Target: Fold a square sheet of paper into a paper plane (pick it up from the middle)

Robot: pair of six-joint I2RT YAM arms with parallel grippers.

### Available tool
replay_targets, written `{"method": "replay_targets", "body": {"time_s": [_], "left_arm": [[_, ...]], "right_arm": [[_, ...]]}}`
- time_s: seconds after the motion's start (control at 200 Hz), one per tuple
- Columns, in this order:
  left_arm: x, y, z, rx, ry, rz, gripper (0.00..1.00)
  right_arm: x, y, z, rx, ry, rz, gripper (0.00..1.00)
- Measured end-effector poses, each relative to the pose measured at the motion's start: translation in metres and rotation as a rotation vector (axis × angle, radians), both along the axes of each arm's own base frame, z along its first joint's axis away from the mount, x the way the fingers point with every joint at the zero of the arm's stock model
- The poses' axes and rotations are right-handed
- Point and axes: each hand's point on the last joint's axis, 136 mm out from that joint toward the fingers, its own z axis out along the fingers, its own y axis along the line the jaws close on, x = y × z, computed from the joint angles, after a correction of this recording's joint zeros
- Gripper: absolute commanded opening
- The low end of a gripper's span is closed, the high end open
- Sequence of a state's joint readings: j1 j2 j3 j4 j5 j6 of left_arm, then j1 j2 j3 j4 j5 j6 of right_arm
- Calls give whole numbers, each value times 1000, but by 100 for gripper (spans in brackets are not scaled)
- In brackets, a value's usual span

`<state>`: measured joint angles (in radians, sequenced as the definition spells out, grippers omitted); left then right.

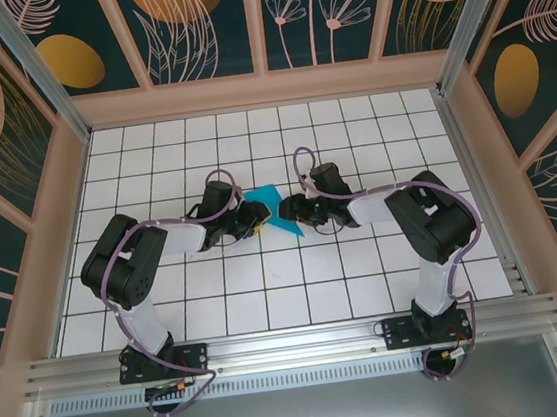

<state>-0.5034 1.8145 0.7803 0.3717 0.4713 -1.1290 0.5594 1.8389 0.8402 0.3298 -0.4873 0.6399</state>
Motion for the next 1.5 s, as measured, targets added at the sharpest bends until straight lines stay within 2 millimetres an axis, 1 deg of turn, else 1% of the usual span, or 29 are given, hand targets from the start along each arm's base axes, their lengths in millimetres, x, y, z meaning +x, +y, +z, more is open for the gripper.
{"method": "replay_targets", "body": {"time_s": [0.065,0.15,0.22,0.315,0.365,0.425,0.505,0.636,0.696,0.801,0.866,0.941,1.106,1.196,1.311,1.326,1.356,1.391,1.501], "left_arm": [[0,0,0,0,1,0,15],[0,0,0,-1,0,1,10],[1,0,0,-1,-2,1,8],[1,0,0,1,-2,4,8],[1,0,0,1,-2,4,7],[1,0,0,1,-3,4,7],[1,0,0,2,-2,4,7],[1,0,0,4,-1,5,7],[1,0,0,4,-1,5,7],[1,0,0,4,-1,5,7],[1,0,0,4,-1,5,7],[1,0,0,4,-1,5,7],[1,0,0,3,0,5,7],[1,0,0,3,-1,5,7],[1,-1,1,1,1,7,7],[1,-1,1,1,1,7,7],[1,-1,1,1,1,7,7],[1,-1,1,0,3,9,7],[1,0,3,-1,5,10,8]], "right_arm": [[2,-2,2,-18,-41,14,53],[4,-3,10,-37,-114,45,53],[7,-5,23,-53,-193,70,52],[7,-10,40,-83,-318,105,56],[5,-13,45,-108,-380,123,56],[2,-16,46,-148,-451,150,57],[-6,-16,41,-202,-541,201,58],[-28,-13,25,-297,-674,309,58],[-32,-10,23,-330,-729,349,57],[-28,-1,28,-373,-849,386,57],[-26,3,27,-404,-905,403,56],[-25,7,22,-441,-952,428,54],[-30,16,7,-502,-1017,493,54],[-30,17,1,-525,-1033,507,53],[-28,17,-8,-558,-1039,520,45],[-28,17,-9,-563,-1041,524,43],[-27,17,-11,-573,-1044,529,41],[-26,18,-13,-580,-1046,533,37],[-24,22,-12,-595,-1065,540,33]]}}
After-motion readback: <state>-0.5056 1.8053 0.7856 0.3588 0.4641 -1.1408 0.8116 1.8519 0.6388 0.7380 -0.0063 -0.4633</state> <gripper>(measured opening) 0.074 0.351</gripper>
